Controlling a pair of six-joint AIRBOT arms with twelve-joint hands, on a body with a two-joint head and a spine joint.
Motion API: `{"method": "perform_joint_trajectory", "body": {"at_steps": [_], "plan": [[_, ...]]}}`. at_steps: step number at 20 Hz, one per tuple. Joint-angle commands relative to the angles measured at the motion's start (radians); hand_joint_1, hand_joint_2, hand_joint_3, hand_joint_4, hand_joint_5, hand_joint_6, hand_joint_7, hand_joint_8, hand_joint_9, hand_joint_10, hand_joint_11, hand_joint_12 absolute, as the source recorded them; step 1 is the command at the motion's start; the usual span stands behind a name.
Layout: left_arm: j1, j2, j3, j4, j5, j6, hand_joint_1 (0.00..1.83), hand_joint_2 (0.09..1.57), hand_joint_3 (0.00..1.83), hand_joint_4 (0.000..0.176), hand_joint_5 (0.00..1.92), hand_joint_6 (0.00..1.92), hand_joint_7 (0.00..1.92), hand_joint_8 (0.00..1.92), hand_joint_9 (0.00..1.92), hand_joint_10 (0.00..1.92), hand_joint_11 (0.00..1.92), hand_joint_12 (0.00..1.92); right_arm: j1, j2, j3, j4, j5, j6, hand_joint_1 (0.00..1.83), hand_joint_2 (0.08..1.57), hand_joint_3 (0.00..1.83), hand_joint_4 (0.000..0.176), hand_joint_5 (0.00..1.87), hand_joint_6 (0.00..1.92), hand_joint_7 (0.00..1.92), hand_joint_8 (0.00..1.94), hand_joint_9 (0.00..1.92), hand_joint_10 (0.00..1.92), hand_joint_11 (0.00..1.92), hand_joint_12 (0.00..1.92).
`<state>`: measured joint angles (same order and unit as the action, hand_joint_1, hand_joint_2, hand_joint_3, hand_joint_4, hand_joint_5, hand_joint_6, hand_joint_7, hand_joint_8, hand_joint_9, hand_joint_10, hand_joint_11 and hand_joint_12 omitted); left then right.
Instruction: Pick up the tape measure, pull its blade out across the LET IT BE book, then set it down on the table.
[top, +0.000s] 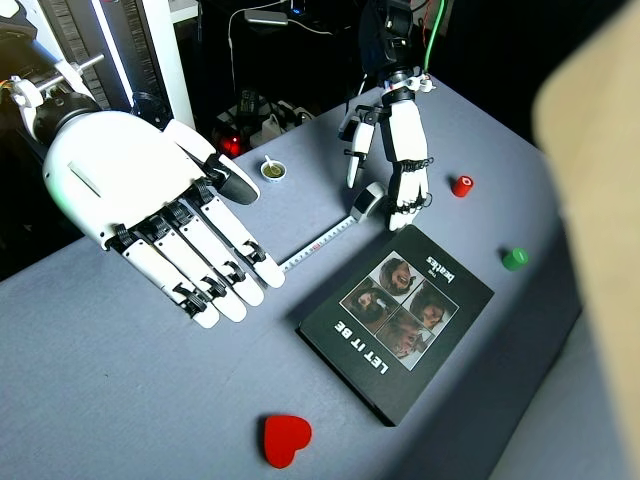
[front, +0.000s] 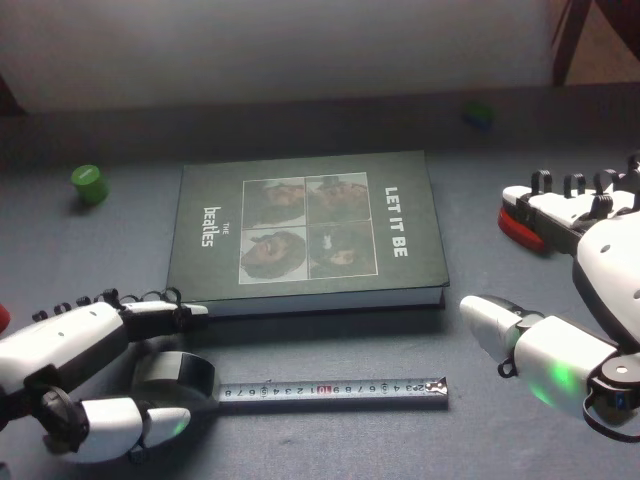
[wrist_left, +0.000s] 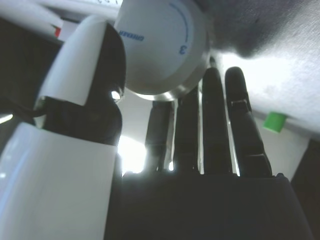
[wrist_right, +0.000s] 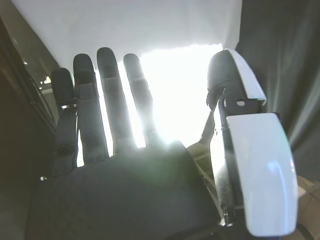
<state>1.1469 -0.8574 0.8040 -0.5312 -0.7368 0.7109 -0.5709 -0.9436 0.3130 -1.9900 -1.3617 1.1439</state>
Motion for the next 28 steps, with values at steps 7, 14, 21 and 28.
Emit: {"method": "perform_joint_trajectory", "body": {"at_steps": [7, 14, 21, 28], "plan": [[0.009, -0.014, 0.019, 0.016, -0.098, 0.007, 0.99, 1.14, 0.0, 0.0, 0.35, 0.0, 0.37, 0.01, 0.32, 0.01, 0.07, 0.69, 0.003, 0.001, -0.006, -0.093, -0.064, 0.003, 0.19, 1.21, 0.0, 0.003, 0.33, 0.0, 0.44, 0.0, 0.39, 0.0, 0.01, 1.09], [0.002, -0.032, 0.025, -0.013, -0.099, 0.036, 1.07, 1.18, 0.0, 0.0, 0.59, 0.01, 0.68, 0.01, 0.64, 0.02, 0.32, 0.68, 0.003, 0.001, -0.006, -0.093, -0.064, 0.003, 0.19, 1.22, 0.0, 0.004, 0.31, 0.0, 0.45, 0.0, 0.41, 0.01, 0.01, 1.1], [-0.024, -0.034, 0.022, -0.028, -0.099, 0.065, 1.34, 1.11, 0.0, 0.0, 0.86, 1.17, 1.09, 0.68, 0.97, 0.9, 0.79, 0.93, 0.003, 0.001, -0.006, -0.094, -0.064, 0.003, 0.19, 1.22, 0.0, 0.001, 0.34, 0.01, 0.46, 0.01, 0.42, 0.01, 0.01, 1.11], [-0.155, 0.038, -0.021, -0.082, -0.025, 0.113, 1.38, 1.1, 0.0, 0.0, 0.87, 1.1, 1.12, 0.64, 0.98, 1.12, 0.82, 1.03, 0.019, 0.0, 0.016, -0.096, 0.002, 0.03, 0.19, 1.22, 0.0, 0.003, 0.33, 0.0, 0.46, 0.0, 0.42, 0.0, 0.01, 1.11]]}}
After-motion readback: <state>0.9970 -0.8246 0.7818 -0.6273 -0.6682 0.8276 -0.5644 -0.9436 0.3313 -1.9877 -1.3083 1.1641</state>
